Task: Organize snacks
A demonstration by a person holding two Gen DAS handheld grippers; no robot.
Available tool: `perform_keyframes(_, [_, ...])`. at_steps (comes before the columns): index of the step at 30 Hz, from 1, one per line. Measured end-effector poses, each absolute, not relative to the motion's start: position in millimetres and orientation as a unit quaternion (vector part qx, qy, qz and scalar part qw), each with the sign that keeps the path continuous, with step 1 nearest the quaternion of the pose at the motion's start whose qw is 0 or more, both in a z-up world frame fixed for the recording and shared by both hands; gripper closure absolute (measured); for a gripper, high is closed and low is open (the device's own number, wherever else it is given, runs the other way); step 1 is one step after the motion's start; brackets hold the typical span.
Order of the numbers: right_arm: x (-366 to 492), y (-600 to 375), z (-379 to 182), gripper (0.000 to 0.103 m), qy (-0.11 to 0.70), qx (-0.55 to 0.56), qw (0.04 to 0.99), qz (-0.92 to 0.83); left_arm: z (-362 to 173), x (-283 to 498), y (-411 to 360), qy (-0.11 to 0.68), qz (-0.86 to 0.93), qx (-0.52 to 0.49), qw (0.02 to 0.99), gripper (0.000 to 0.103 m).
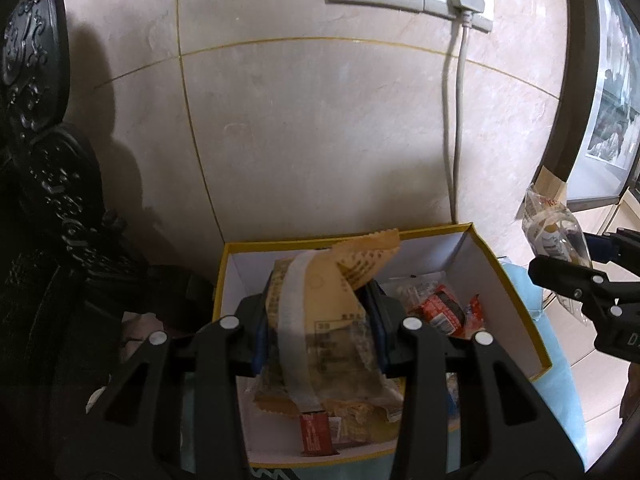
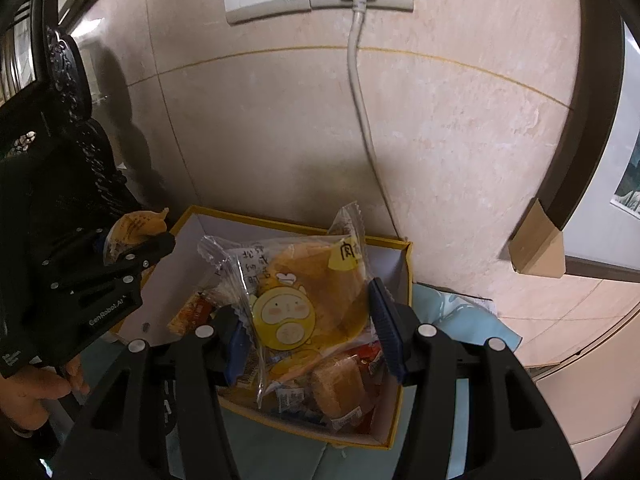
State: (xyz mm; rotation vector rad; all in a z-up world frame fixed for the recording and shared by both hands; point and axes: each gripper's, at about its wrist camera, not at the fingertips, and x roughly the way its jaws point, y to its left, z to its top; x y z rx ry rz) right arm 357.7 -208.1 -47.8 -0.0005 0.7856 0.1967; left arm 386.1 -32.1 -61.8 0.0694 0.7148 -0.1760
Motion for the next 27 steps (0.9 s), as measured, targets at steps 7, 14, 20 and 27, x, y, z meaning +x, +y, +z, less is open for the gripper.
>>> perform_keyframes(7, [368, -209, -60, 0.048, 0.392, 0.003, 0.916, 0.084, -68, 395, -32, 0.352, -0.079, 0.037, 0.932, 0.063])
perform_keyframes(14, [385, -204, -75, 0.034, 0.416, -0.009, 0.906, 0.076, -83, 408, -37, 0.361, -0.057, 0.051, 0.929, 0.006])
perform_keyframes(20, [369, -205, -73, 0.034, 0.419, -0.011, 0.905, 0.074, -90, 390, -34, 0.380, -0.052, 0.064, 0.921, 0.006])
perform_keyframes(27, [333, -213, -69, 0.034, 0.418, 0.004, 0.906, 0.067, -84, 351, -27, 0.391, -0.052, 0.052, 0.917, 0.006])
